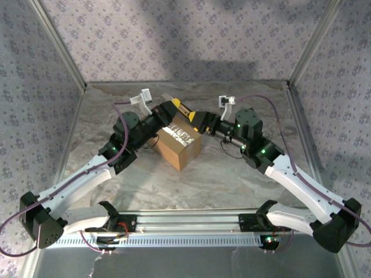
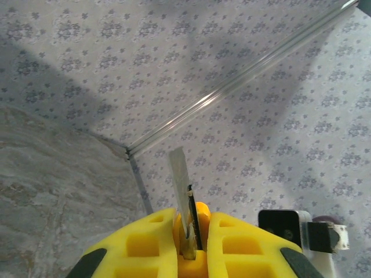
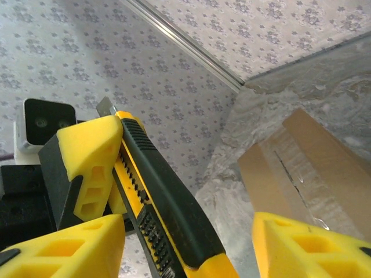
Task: Unpack the express box
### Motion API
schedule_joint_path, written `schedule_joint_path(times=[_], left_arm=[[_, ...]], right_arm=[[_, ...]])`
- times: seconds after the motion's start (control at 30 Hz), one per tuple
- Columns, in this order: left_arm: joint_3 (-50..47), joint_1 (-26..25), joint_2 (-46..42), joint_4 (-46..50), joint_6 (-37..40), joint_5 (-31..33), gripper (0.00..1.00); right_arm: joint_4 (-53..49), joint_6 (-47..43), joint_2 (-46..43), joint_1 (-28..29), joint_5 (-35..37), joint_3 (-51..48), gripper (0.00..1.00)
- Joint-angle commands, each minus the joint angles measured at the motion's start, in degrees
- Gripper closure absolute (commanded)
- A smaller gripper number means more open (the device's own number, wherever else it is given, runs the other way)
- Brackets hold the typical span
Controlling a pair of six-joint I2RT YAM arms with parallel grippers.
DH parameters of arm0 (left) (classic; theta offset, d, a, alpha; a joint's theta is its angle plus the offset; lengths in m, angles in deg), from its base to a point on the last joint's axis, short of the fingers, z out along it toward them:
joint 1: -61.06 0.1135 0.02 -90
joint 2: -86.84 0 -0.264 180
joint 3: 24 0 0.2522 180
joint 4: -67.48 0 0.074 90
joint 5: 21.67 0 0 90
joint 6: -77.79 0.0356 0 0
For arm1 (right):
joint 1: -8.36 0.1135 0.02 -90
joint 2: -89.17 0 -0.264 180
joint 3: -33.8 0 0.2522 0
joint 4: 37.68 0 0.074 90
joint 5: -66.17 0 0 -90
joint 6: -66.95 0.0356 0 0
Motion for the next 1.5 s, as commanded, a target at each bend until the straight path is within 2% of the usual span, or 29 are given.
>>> schedule_joint_path(times=[0.0, 0.37, 0.53, 0.67, 0.9, 1.33, 1.47], left_arm=[[-0.58, 0.91, -1.30, 1.57, 1.21, 1.61, 1.00], [-0.88, 1.98, -1.60, 3.36, -0.92, 1.87, 1.00], [-0.68, 2.32, -1.75, 4.31, -2.03, 2.13, 1.00], [-0.94, 2.33, -1.85, 5.13, -3.66, 2.48, 1.00], [-2.39, 2.33, -2.93, 6.28, -6.93, 3.47, 1.00], [-3.41, 2.34, -4.31, 8.18, -10.04, 4.15, 1.00], [-3.92, 2.36, -4.13, 8.03, -11.26, 4.16, 1.00]], right_arm=[[-0.18, -1.44, -1.60, 0.48, 0.42, -0.17, 0.38], [-5.48, -5.36, -1.38, 1.46, 3.48, 0.93, 0.27], [-16.95, -13.34, 0.65, 6.32, 13.01, 6.21, 0.22], [-21.55, -18.34, 2.89, 9.98, 18.48, 9.47, 0.20], [-27.51, -23.33, 6.58, 14.96, 28.45, 14.25, 0.20], [-29.60, -26.90, 10.21, 16.33, 33.55, 17.62, 0.20], [-29.24, -27.71, 11.38, 16.29, 33.47, 18.52, 0.23]])
